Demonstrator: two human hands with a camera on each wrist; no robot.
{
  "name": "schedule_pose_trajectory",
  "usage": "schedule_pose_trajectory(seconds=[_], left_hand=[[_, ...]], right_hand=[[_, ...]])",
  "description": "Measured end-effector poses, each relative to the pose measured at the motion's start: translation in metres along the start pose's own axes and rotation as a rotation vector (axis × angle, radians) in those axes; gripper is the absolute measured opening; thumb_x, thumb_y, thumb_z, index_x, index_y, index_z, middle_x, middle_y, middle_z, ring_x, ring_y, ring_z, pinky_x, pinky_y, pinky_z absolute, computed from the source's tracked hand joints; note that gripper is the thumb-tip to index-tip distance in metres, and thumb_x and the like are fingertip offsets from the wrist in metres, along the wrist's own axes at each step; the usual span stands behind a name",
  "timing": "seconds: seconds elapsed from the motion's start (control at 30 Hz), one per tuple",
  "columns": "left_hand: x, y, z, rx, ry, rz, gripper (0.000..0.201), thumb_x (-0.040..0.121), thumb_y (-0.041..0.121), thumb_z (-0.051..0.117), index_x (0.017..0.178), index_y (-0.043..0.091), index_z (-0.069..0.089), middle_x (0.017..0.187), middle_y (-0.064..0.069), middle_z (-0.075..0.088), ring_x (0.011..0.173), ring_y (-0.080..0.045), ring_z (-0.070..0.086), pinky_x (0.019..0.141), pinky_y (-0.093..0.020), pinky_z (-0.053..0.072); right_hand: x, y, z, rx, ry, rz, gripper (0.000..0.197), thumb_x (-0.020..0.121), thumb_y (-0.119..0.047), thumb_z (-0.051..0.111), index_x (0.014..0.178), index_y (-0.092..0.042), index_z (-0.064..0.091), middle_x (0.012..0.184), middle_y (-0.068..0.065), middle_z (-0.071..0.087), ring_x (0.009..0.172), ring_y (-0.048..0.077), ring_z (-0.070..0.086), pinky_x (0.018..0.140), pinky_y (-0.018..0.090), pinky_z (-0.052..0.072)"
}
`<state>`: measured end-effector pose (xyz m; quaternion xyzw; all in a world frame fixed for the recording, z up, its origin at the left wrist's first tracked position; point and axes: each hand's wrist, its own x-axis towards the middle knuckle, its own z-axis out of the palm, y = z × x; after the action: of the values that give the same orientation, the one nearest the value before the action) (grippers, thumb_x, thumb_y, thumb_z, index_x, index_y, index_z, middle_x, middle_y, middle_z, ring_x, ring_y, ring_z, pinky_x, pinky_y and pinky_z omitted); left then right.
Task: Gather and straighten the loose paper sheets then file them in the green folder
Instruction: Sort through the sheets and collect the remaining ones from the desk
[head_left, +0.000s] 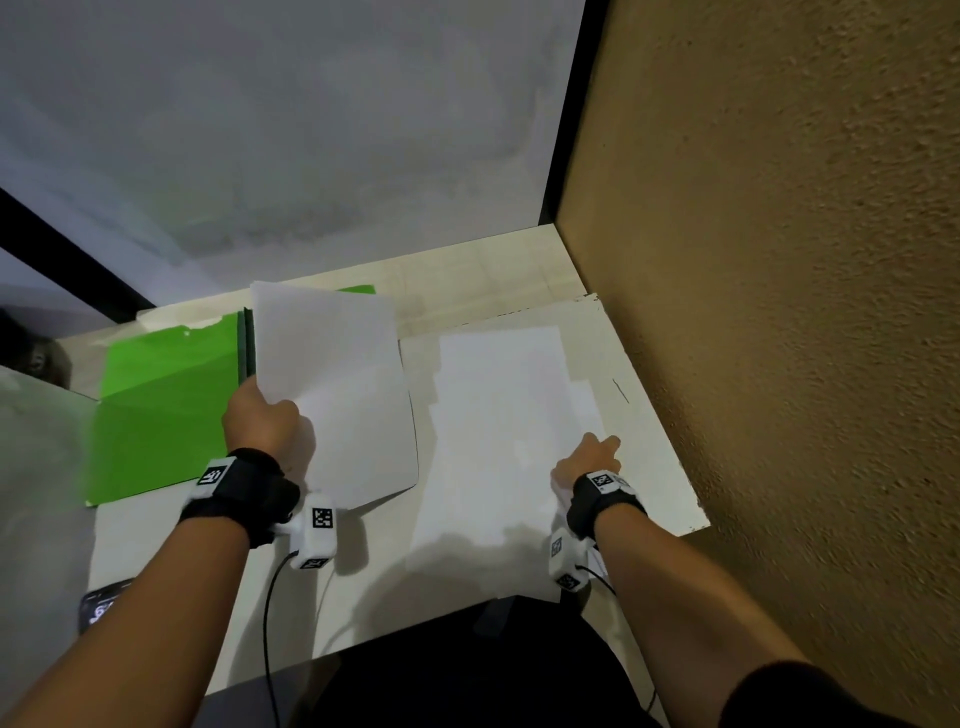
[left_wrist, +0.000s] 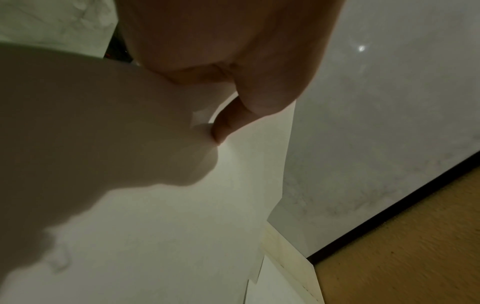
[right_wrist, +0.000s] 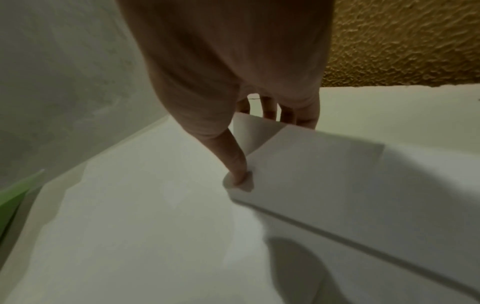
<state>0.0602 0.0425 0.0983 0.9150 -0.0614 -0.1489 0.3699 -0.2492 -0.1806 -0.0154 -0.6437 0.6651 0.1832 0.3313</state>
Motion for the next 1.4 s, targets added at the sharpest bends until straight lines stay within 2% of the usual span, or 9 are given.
schedule_pose_trajectory(seconds=[0.17, 0.3, 0.37, 0.5, 0.63, 0.93, 1.07, 1.17, 1.4], left_hand=[[0.001, -0.003, 0.002, 0.029, -0.017, 0.003, 0.037, 0.084, -0.002, 0.051, 0.117, 0.005, 0.066, 0.114, -0.019, 0.070, 0.103, -0.038, 0.065, 0.082, -0.034, 0.046], [0.004, -0.003, 0.006, 0.028, -0.037, 0.004, 0.036, 0.083, 0.000, 0.052, 0.116, 0.005, 0.066, 0.113, -0.018, 0.070, 0.103, -0.038, 0.065, 0.083, -0.036, 0.049], [0.004, -0.001, 0.009, 0.028, -0.039, 0.000, 0.036, 0.085, -0.002, 0.052, 0.118, 0.004, 0.065, 0.115, -0.019, 0.069, 0.104, -0.039, 0.065, 0.082, -0.035, 0.048], [0.002, 0.003, 0.014, 0.016, -0.054, 0.005, 0.038, 0.085, -0.001, 0.051, 0.119, 0.006, 0.065, 0.116, -0.017, 0.069, 0.105, -0.039, 0.064, 0.081, -0.035, 0.046], [0.002, 0.002, 0.015, 0.032, -0.059, 0.012, 0.035, 0.085, 0.000, 0.051, 0.117, 0.006, 0.065, 0.114, -0.017, 0.069, 0.102, -0.038, 0.064, 0.081, -0.035, 0.047], [-0.002, 0.003, 0.011, -0.018, -0.030, 0.006, 0.037, 0.087, -0.004, 0.052, 0.121, 0.002, 0.065, 0.114, -0.017, 0.069, 0.101, -0.034, 0.064, 0.081, -0.032, 0.044], [0.003, -0.004, 0.011, -0.044, -0.035, -0.008, 0.037, 0.085, -0.001, 0.052, 0.118, 0.006, 0.067, 0.114, -0.017, 0.071, 0.102, -0.035, 0.065, 0.083, -0.033, 0.047], [0.006, -0.005, 0.010, -0.046, -0.051, -0.016, 0.038, 0.085, -0.001, 0.053, 0.120, 0.006, 0.067, 0.116, -0.017, 0.070, 0.106, -0.036, 0.065, 0.085, -0.034, 0.047], [0.005, -0.002, 0.010, -0.022, -0.097, 0.000, 0.037, 0.086, -0.002, 0.055, 0.121, 0.004, 0.064, 0.114, -0.014, 0.068, 0.101, -0.032, 0.063, 0.083, -0.033, 0.044]], right_hand=[[-0.003, 0.007, -0.007, 0.199, 0.006, 0.034, 0.081, 0.091, -0.019, 0.059, 0.156, -0.010, 0.011, 0.142, 0.017, 0.053, 0.129, 0.038, 0.053, 0.115, 0.047, 0.035], [-0.003, 0.011, -0.028, 0.343, -0.022, -0.116, 0.048, 0.088, -0.018, 0.055, 0.135, -0.008, 0.056, 0.132, 0.012, 0.064, 0.111, 0.031, 0.062, 0.099, 0.036, 0.050], [-0.006, 0.014, -0.036, 0.364, -0.058, -0.157, 0.032, 0.090, -0.009, 0.061, 0.122, -0.005, 0.065, 0.122, 0.012, 0.069, 0.106, 0.028, 0.063, 0.091, 0.029, 0.049], [-0.006, 0.024, -0.027, 0.199, -0.010, -0.014, 0.053, 0.089, -0.023, 0.067, 0.139, -0.008, 0.054, 0.143, 0.016, 0.047, 0.128, 0.036, 0.048, 0.106, 0.038, 0.045], [-0.008, 0.029, -0.009, 0.034, 0.007, 0.119, 0.063, 0.084, -0.026, 0.071, 0.142, -0.017, 0.048, 0.145, 0.012, 0.026, 0.126, 0.034, 0.038, 0.106, 0.039, 0.044], [-0.004, 0.039, -0.001, 0.050, 0.037, 0.109, 0.062, 0.085, -0.029, 0.064, 0.143, -0.020, 0.046, 0.144, 0.012, 0.051, 0.131, 0.035, 0.043, 0.113, 0.047, 0.032], [-0.003, 0.037, -0.014, 0.250, 0.096, 0.062, 0.050, 0.085, -0.011, 0.063, 0.128, -0.012, 0.036, 0.122, 0.016, 0.060, 0.109, 0.034, 0.056, 0.105, 0.045, 0.040], [0.004, 0.039, -0.042, 0.394, -0.004, 0.005, 0.042, 0.083, -0.002, 0.070, 0.122, 0.001, 0.057, 0.121, 0.013, 0.066, 0.104, 0.030, 0.061, 0.088, 0.033, 0.053], [-0.007, 0.035, -0.107, 0.591, 0.054, -0.216, 0.025, 0.093, 0.000, 0.063, 0.114, -0.010, 0.071, 0.115, 0.008, 0.072, 0.101, 0.028, 0.067, 0.089, 0.038, 0.053]])
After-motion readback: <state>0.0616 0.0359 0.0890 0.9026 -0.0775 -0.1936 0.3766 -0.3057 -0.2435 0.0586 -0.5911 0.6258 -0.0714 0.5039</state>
